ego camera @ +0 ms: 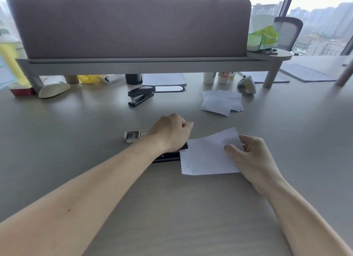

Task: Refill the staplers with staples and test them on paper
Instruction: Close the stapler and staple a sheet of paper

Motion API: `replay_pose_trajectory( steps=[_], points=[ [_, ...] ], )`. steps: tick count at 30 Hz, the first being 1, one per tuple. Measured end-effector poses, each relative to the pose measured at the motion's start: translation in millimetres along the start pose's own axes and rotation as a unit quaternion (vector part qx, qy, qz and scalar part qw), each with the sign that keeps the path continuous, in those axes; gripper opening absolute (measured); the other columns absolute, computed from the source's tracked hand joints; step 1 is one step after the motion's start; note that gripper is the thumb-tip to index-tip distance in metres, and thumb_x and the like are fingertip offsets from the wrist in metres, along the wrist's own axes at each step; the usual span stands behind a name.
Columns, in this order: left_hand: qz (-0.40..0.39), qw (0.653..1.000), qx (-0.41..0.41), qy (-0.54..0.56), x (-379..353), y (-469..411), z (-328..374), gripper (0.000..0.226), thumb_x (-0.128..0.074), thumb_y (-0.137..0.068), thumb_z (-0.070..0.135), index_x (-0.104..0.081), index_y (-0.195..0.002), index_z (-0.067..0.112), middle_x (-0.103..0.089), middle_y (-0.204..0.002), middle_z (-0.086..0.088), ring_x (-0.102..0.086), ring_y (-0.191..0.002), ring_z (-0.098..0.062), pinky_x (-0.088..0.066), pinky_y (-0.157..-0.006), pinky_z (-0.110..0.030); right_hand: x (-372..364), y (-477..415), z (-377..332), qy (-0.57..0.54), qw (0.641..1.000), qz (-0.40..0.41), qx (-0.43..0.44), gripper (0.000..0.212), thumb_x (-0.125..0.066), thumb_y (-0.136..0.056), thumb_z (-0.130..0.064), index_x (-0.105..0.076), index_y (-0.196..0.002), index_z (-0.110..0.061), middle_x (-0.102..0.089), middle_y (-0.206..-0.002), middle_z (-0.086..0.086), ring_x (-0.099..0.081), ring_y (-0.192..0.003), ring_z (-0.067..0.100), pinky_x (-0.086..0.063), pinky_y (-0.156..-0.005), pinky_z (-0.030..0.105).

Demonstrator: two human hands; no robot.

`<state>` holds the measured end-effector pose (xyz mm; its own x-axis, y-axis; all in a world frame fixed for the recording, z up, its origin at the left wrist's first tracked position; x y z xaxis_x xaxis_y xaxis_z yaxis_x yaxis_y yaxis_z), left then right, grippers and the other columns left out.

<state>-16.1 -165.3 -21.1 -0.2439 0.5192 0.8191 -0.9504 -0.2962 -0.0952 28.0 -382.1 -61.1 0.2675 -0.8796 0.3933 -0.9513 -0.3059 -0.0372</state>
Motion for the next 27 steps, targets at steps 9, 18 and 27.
replay_pose_trajectory(
  steps=[9,18,27],
  points=[
    [0.007,1.0,0.0,-0.023,-5,4,0,0.049,-0.052,-0.101,0.029,-0.034,-0.057,0.013,-0.035,-0.057,-0.006,-0.032,-0.055,-0.025,-0.027,-0.052,-0.032,-1,1,0,0.012,1.0,0.004,0.007,0.026,-0.06,-0.087,-0.019,-0.083,-0.094,-0.03,-0.084,-0.086,-0.004,-0.081,-0.083,0.029,-0.063,-0.08,0.055],
    [0.0,1.0,-0.004,-0.023,-9,3,1,0.055,-0.051,-0.1,0.027,-0.026,-0.054,0.015,-0.031,-0.052,-0.003,-0.032,-0.055,-0.026,-0.027,-0.053,-0.031,-2,0,2,0.013,1.0,0.009,0.011,0.028,-0.06,-0.088,-0.015,-0.083,-0.094,-0.029,-0.084,-0.084,-0.003,-0.081,-0.082,0.031,-0.063,-0.077,0.056],
    [-0.01,1.0,0.008,-0.014,-7,2,1,0.053,-0.049,-0.1,0.026,-0.025,-0.055,0.017,-0.03,-0.054,0.0,-0.03,-0.054,-0.022,-0.026,-0.053,-0.032,-1,0,0,0.015,1.0,0.007,0.011,0.029,-0.06,-0.09,-0.012,-0.083,-0.093,-0.028,-0.084,-0.082,-0.005,-0.081,-0.078,0.024,-0.064,-0.077,0.05]
  ],
)
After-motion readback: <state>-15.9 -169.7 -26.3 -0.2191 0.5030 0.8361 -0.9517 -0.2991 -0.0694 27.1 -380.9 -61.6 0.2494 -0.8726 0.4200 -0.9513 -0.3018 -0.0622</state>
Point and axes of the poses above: each hand's wrist, its own y-axis away from the middle knuckle, its own x-axis out of the back of the hand, z = x × y, the point moved 1 cm from there along -y, towards the middle knuckle
